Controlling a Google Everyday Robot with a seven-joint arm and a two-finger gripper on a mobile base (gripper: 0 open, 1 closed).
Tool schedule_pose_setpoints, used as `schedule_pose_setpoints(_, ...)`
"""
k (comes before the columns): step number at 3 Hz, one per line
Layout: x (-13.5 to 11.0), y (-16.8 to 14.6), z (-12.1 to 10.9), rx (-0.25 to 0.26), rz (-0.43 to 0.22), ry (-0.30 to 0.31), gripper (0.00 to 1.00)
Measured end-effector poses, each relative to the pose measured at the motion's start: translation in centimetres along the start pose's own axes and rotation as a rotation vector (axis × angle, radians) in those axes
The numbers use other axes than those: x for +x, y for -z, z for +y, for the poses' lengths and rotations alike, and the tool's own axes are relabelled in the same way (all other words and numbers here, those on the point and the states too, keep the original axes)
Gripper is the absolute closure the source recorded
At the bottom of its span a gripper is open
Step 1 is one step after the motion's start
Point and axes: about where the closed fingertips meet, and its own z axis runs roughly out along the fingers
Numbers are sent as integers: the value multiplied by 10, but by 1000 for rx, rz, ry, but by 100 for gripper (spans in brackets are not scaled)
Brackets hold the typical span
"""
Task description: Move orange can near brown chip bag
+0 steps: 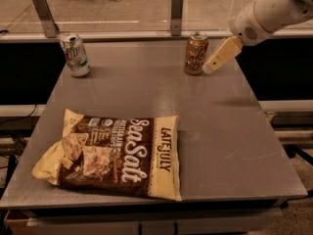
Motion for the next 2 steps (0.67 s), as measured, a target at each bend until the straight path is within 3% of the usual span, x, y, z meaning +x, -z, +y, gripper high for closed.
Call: schedule_pose_setpoints(2, -12, -51, -33, 1, -179, -113, 0)
